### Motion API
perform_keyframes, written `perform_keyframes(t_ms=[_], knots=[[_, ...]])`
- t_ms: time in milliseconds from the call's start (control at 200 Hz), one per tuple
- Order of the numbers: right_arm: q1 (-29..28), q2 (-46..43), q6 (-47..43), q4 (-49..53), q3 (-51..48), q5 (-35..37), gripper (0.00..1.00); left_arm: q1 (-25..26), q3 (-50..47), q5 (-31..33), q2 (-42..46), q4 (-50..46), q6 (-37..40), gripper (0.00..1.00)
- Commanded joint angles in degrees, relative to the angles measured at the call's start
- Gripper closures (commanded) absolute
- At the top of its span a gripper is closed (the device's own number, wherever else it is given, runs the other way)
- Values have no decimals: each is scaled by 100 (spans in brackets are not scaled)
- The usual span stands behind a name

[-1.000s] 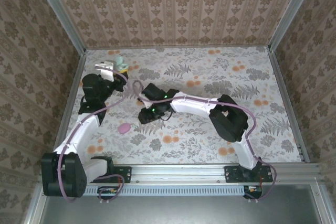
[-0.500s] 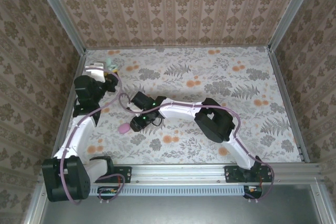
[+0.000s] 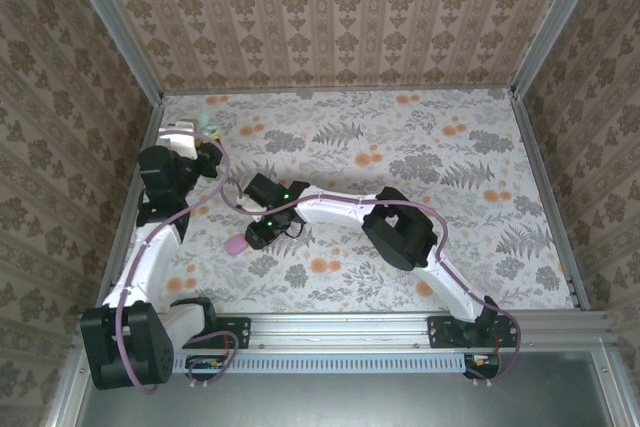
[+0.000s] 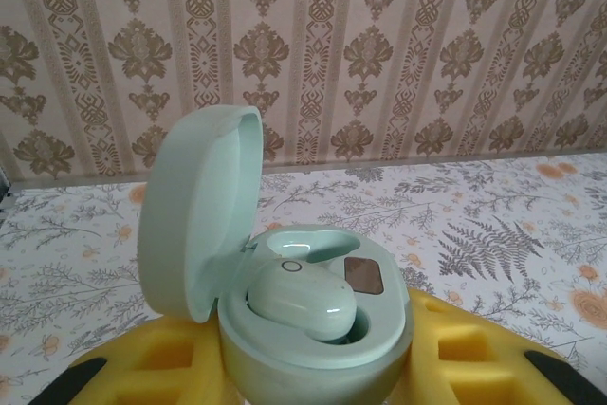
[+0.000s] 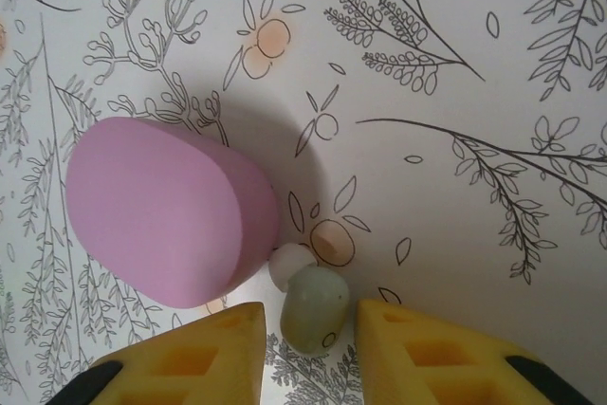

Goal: Insert wireless bluetooth earbuds into charging case

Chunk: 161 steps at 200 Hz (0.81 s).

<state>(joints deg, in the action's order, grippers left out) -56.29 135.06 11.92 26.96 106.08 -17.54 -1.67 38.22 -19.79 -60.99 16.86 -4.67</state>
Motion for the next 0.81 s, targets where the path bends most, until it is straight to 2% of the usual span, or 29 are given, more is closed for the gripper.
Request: perform_keyframes(t_ms=[0,310,525,695,800], knots=[[13,177,-146,282,165,66,67,-54,-59,20,150,4,70,77],[9,418,-146,345,453,199,67,-53,-43,-12,184,-38,54,77],[12,520,-151,614,597,228,71,-59,-33,-17,197,-78,56,77],[76,286,-111,732,466,374,72,-54,14,-150,185,-102,46,77],[211,-97,41,595,22,408,73,-22,44,-260,153,-68,6,77]])
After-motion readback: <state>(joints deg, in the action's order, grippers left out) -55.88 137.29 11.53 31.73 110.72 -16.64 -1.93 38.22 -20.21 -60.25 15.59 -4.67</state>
